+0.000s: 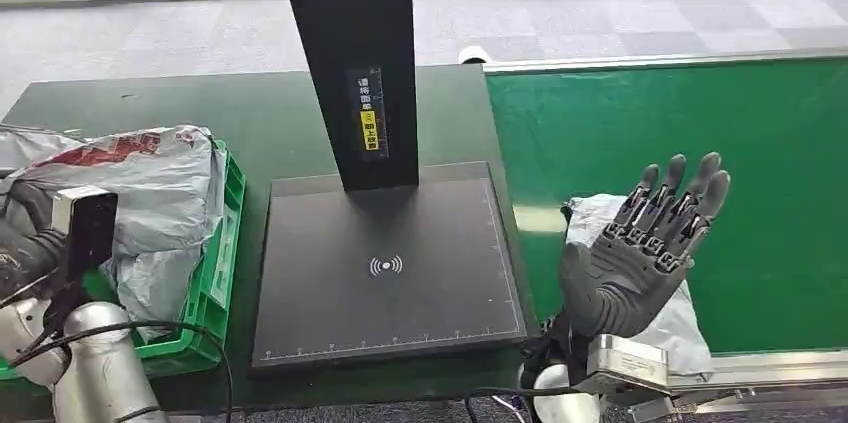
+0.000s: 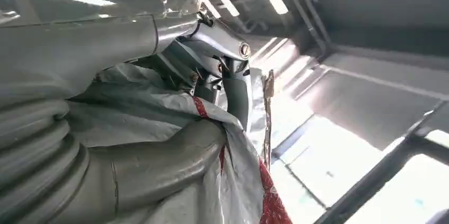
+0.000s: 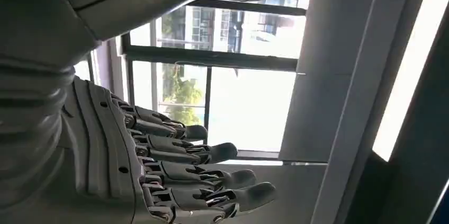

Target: Moved the parcel from conveyor to table for the left to box.

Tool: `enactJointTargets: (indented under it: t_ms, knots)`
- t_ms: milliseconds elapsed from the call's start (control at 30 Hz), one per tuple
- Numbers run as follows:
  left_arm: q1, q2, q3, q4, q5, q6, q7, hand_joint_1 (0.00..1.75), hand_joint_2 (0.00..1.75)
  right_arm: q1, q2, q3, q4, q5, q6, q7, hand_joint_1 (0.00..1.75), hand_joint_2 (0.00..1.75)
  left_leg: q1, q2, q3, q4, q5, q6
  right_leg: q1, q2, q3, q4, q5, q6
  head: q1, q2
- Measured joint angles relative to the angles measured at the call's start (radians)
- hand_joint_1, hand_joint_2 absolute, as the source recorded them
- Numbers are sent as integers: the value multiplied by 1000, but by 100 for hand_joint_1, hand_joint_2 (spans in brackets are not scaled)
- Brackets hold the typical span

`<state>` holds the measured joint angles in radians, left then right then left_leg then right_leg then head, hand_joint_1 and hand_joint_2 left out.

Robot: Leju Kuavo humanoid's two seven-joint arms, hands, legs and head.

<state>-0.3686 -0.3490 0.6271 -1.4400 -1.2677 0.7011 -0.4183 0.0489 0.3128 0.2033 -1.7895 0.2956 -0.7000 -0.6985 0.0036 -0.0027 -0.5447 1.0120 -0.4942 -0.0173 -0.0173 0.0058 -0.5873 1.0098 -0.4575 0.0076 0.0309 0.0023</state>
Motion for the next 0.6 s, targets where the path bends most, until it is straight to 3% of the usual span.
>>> enactJointTargets:
  t_ms: [133, 533, 567, 600]
  knots:
    - [0, 5, 0, 36, 0, 0, 96, 175, 175, 0, 0, 0, 0, 2, 0, 0, 0, 175, 0, 0, 0, 0, 0, 0, 0, 0, 0, 0, 0, 0, 0, 0]
    - [3, 28, 0, 103, 43, 0, 181, 175, 175, 0, 0, -1, 0, 3, 0, 0, 0, 175, 0, 0, 0, 0, 0, 0, 1, 0, 0, 0, 0, 0, 0, 0]
    - [3, 31, 0, 106, 43, 0, 182, 108, 175, 0, 0, -1, 0, 3, 0, 0, 0, 175, 0, 0, 0, 0, 0, 0, 1, 0, 0, 0, 0, 0, 0, 0]
    - [3, 32, 0, 110, 43, 0, 184, 0, 175, 0, 0, -1, 0, 3, 0, 0, 0, 175, 0, 0, 0, 0, 0, 0, 1, 0, 0, 0, 0, 0, 0, 0]
